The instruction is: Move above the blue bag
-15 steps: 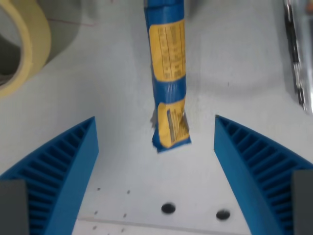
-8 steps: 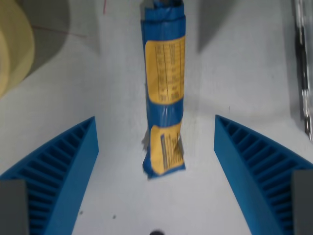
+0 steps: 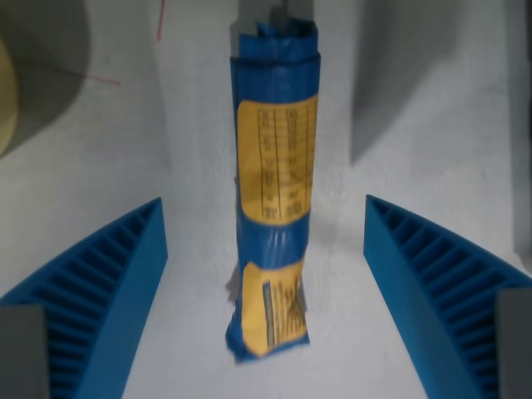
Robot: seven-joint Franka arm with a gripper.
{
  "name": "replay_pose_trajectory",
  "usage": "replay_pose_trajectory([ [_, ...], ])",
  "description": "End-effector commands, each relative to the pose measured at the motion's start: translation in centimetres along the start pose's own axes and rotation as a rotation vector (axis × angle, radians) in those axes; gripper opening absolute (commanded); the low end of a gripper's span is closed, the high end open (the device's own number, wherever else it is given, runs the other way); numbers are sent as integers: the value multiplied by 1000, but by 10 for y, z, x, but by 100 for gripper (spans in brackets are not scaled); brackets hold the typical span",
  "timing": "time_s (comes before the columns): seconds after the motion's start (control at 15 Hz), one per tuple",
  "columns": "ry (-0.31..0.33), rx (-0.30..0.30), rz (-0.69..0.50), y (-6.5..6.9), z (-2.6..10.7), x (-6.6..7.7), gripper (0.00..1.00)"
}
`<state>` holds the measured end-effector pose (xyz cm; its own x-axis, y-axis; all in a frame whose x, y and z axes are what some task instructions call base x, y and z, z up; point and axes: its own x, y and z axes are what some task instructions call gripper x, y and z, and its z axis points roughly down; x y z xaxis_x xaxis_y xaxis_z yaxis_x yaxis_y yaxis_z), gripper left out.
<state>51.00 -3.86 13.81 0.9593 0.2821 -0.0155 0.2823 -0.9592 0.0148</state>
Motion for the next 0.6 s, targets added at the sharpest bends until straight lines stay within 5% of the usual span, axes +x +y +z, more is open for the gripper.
replay_pose_trajectory([
  [0.07,64,11,-48,5,11,1,100],
  [0.13,63,12,-44,5,14,1,0],
  [0.6,54,19,-35,6,20,2,0],
])
